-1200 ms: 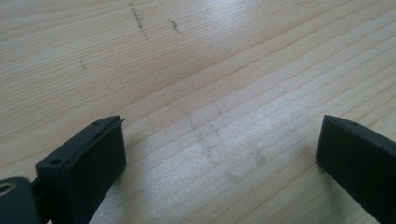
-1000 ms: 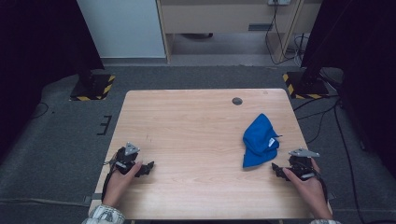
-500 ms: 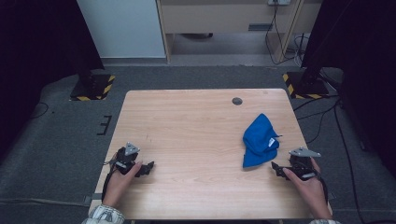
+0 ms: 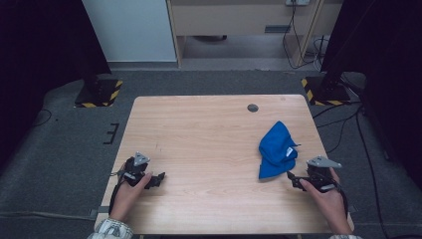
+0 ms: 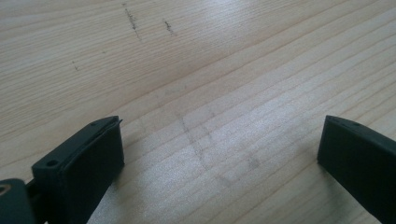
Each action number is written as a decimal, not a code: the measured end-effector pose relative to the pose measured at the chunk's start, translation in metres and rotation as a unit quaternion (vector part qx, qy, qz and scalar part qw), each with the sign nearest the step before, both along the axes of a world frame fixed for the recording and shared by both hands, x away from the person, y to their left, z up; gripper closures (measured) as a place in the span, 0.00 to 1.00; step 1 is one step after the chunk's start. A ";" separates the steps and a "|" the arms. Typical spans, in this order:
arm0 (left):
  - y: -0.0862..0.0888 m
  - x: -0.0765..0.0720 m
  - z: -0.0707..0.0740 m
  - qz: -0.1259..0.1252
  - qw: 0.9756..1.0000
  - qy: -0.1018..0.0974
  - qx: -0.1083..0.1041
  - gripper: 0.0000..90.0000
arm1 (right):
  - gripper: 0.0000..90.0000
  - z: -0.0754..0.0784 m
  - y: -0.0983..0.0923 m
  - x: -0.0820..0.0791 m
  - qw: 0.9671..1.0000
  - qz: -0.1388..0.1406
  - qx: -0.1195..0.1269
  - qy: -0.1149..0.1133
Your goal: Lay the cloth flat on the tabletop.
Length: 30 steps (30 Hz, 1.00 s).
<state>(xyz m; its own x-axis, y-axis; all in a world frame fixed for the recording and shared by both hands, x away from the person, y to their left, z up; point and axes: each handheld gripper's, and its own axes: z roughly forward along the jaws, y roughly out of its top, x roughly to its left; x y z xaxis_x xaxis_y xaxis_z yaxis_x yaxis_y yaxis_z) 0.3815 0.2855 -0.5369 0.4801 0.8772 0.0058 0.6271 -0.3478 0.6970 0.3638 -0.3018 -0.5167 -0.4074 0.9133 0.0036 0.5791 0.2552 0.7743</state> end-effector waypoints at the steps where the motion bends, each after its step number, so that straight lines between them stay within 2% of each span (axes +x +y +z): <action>1: 0.000 0.000 0.000 0.000 1.000 0.000 0.000 0.00 | 0.09 0.000 0.001 0.000 1.000 0.004 0.000 0.003; 8: -0.001 -0.001 0.000 -0.003 1.000 0.000 0.001 0.00 | 0.09 0.003 0.009 0.002 1.000 0.015 0.013 0.015; 13: -0.001 -0.001 0.000 -0.002 1.000 0.000 0.001 0.00 | 0.08 0.008 0.012 0.006 1.000 0.020 0.018 0.010; 19: -0.001 -0.001 0.000 -0.002 1.000 0.000 0.000 0.00 | 0.10 0.021 0.016 0.018 1.000 0.022 0.018 0.005; 26: -0.001 -0.001 0.000 -0.002 1.000 0.000 0.001 0.00 | 0.11 0.032 0.022 0.045 1.000 0.024 0.008 0.004; 30: -0.002 -0.001 0.000 -0.002 1.000 -0.001 0.000 0.00 | 0.11 0.031 0.026 0.062 1.000 0.017 0.005 0.004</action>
<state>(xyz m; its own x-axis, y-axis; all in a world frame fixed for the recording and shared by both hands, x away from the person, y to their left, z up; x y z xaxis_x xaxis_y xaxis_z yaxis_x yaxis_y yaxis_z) 0.3804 0.2839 -0.5370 0.4830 0.8756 0.0055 0.6252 -0.3493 0.6979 0.4259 -0.2755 -0.4859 -0.4384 0.8987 0.0160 0.5768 0.2676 0.7718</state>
